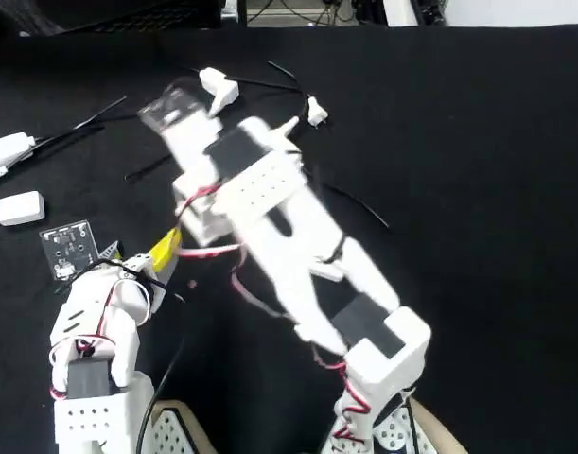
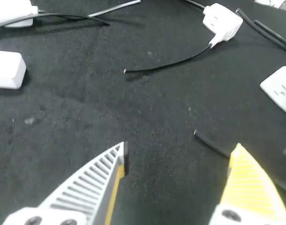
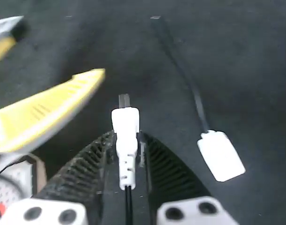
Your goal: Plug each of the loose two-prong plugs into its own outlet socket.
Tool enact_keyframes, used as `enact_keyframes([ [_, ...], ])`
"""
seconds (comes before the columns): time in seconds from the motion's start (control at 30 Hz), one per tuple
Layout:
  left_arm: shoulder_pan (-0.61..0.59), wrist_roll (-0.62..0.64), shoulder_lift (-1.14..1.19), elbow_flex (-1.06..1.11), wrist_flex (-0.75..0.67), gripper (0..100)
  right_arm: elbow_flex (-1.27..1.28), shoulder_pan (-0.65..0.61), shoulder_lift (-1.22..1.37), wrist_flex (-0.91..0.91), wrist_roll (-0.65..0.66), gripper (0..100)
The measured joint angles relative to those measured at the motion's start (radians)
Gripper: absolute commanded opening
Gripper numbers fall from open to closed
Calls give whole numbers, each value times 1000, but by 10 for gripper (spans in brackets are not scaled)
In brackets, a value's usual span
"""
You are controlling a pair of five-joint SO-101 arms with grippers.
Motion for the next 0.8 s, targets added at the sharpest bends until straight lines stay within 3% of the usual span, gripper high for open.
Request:
enact_keyframes([
  [0.23,0,0,0,0,0,344,83,133,0,0,-5,12],
  [0.6,0,0,0,0,0,344,195,276,0,0,-261,12],
  [0.8,0,0,0,0,0,344,210,362,-12,5,-319,15],
])
